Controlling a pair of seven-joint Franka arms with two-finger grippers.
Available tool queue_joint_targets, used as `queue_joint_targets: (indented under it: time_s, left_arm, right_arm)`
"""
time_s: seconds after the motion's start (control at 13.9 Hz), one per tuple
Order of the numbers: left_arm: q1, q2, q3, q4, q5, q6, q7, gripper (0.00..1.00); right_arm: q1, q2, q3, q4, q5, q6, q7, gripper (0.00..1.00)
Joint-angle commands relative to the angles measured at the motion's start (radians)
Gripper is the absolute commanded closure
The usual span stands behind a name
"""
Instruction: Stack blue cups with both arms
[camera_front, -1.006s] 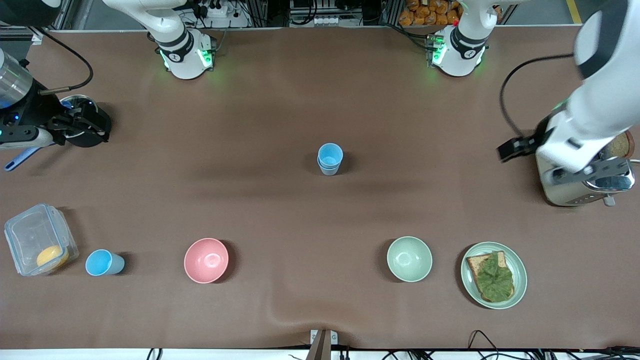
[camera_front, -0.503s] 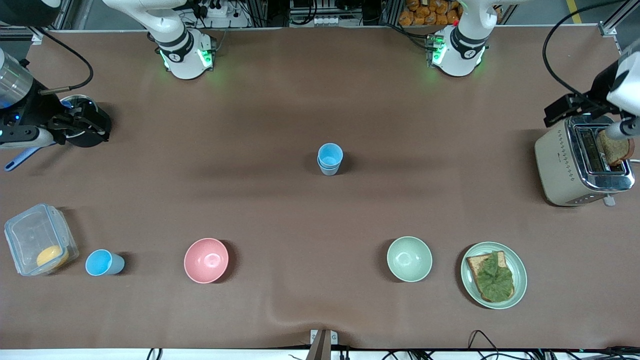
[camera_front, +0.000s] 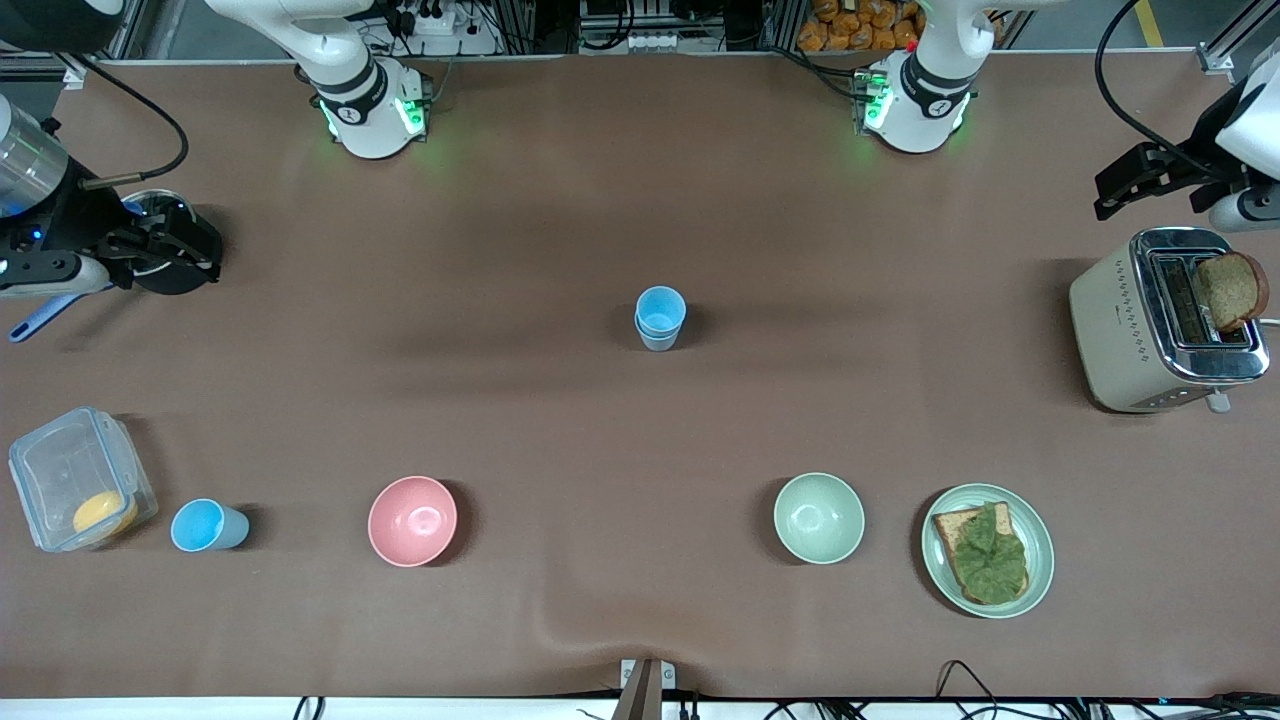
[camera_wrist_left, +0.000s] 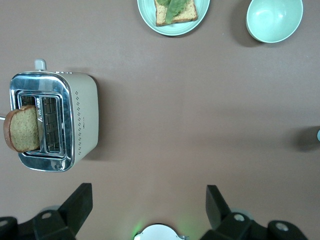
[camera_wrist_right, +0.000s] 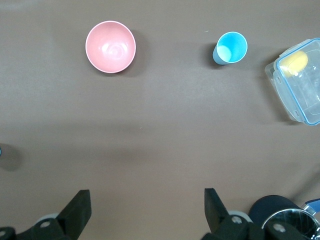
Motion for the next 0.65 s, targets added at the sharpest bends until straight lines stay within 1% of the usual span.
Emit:
queue_joint_targets:
  time_s: [0.0,0.14,0.36,0.57]
  left_arm:
    - [-0.001,0.001,0.005,0.0,-0.032,0.004,0.027,0.0]
    - [0.001,0.017,0.002,0.002,-0.046,0.005,0.029,0.0]
    - [0.005,0.029,-0.028,0.017,-0.044,0.005,0.033,0.0]
    - [0.005,0.029,-0.034,0.017,-0.046,0.005,0.035,0.0]
  right_arm:
    - [0.008,-0.01,-0.001,-0.001,-0.009,-0.009,-0.001,0.0]
    - [0.008,-0.01,-0.001,-0.001,-0.009,-0.011,-0.001,0.0]
    - [0.008,-0.01,-0.001,-0.001,-0.009,-0.011,-0.001,0.0]
    - [0.008,-0.01,-0.001,-0.001,-0.008,-0.011,-0.001,0.0]
